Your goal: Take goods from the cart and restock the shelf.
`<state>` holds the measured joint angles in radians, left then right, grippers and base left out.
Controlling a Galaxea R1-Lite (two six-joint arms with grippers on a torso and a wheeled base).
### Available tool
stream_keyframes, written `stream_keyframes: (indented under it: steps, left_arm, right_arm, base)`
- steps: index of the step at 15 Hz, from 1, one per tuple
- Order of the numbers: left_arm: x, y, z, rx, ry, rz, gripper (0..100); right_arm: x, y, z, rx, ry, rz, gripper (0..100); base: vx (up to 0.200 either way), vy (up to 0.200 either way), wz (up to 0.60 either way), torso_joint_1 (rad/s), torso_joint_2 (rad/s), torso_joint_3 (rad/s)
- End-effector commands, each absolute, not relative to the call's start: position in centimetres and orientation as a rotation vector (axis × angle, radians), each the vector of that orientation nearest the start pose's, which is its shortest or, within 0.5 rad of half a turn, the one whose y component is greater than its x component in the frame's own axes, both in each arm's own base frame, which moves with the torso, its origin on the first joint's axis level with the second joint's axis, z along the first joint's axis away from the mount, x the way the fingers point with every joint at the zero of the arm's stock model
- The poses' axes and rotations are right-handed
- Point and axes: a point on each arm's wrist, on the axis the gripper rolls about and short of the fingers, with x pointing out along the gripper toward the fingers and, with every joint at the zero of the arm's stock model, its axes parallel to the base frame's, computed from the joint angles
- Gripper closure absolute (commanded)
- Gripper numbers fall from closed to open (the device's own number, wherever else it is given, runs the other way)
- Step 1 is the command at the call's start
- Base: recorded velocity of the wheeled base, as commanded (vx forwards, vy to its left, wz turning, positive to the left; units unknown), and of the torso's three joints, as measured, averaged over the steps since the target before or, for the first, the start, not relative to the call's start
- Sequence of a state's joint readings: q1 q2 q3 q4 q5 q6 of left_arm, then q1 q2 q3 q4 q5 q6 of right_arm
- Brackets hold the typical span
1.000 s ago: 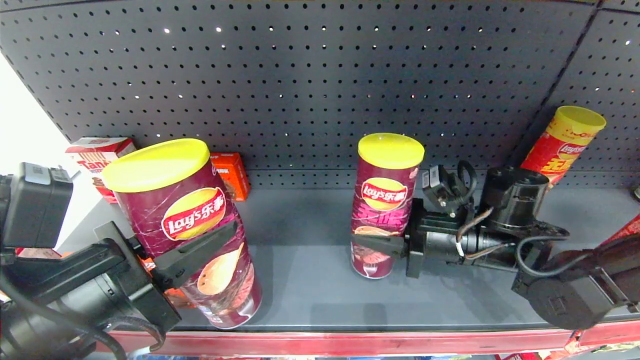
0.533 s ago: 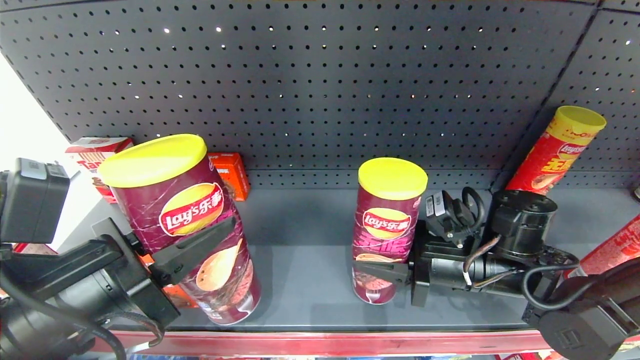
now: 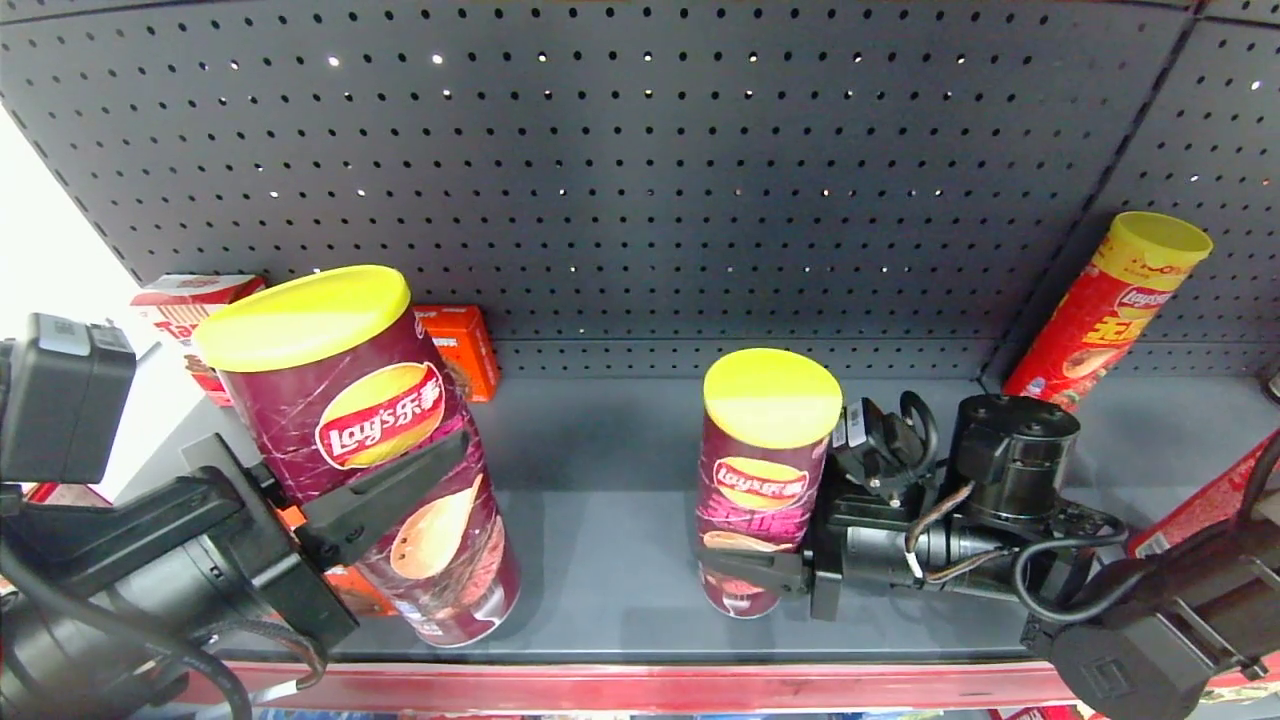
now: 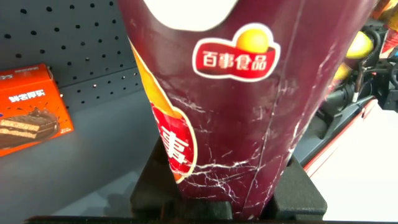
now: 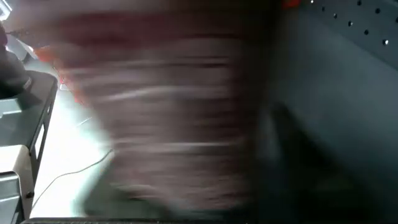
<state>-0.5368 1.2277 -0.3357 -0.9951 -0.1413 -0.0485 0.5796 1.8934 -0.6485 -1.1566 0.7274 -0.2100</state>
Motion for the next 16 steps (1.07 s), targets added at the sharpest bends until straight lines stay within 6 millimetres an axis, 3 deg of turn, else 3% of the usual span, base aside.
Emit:
stream_keyframes:
  steps: [1,10,16]
  left_arm:
    - [14.4,-8.9,20.4,-0.068,-0.086,-0.68,100]
    - [14.4,-8.9,20.4,-0.067,-0.083,-0.678,100]
    - [14.4,-8.9,20.4,-0.068,-0.086,-0.68,100]
  right_arm:
    - [25.9,18.7,13.2,-0.172,-0.035,1.31,0]
    - [23.8,15.6,14.1,-0.175,-0.031,1.266,0]
    - [23.9,14.0,14.2,-0.176,-0.025,1.208,0]
  base:
    - [0.0,0.0,0.0,0.0,0.0,0.0]
    - [0.0,0.0,0.0,0.0,0.0,0.0]
    - [0.0,0.0,0.0,0.0,0.0,0.0]
